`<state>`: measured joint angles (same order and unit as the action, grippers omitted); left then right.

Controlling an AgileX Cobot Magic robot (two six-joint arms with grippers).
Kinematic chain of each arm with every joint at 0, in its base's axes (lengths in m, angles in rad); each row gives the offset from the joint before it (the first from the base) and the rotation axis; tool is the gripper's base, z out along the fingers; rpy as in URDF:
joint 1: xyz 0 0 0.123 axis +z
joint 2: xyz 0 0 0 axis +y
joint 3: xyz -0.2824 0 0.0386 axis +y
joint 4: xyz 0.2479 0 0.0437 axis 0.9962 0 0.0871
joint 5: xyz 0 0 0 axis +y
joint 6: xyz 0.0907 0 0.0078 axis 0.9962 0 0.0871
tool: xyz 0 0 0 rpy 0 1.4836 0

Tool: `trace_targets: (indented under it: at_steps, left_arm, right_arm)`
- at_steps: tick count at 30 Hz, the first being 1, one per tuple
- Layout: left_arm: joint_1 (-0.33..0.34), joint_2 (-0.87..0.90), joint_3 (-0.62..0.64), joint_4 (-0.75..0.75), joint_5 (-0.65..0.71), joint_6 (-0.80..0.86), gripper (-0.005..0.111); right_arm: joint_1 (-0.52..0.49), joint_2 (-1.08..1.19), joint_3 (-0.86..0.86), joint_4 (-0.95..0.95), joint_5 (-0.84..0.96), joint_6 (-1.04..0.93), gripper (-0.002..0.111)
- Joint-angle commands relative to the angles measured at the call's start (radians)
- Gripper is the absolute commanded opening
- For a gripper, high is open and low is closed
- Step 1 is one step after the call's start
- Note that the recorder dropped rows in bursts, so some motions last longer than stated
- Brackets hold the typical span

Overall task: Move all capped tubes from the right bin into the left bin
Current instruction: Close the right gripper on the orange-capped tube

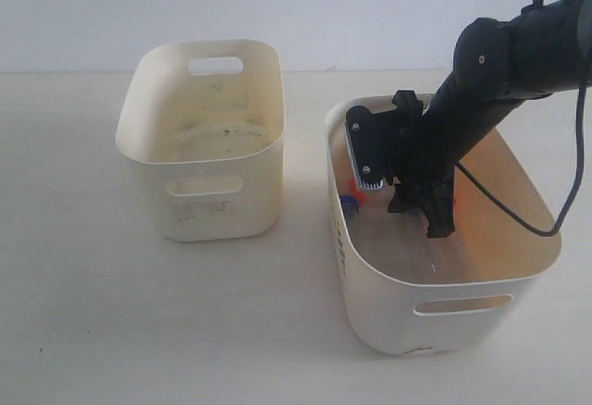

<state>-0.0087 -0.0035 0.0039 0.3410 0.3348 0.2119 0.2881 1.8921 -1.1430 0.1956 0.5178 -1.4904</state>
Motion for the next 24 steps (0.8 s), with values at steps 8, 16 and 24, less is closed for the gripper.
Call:
trace_targets:
  at_steps: [8, 16, 24]
  left_arm:
    - [-0.001, 0.004, -0.004, -0.003, -0.005, -0.001, 0.004]
    - [-0.001, 0.004, -0.004, -0.003, -0.005, -0.001, 0.004]
    - [-0.001, 0.004, -0.004, -0.003, -0.005, -0.001, 0.004]
  right_arm:
    - [0.000, 0.005, -0.005, 0.000, -0.060, -0.008, 0.048]
    - [0.000, 0.018, -0.005, 0.000, -0.063, -0.008, 0.048]
    - [0.000, 0.062, -0.005, 0.007, -0.146, 0.024, 0.048]
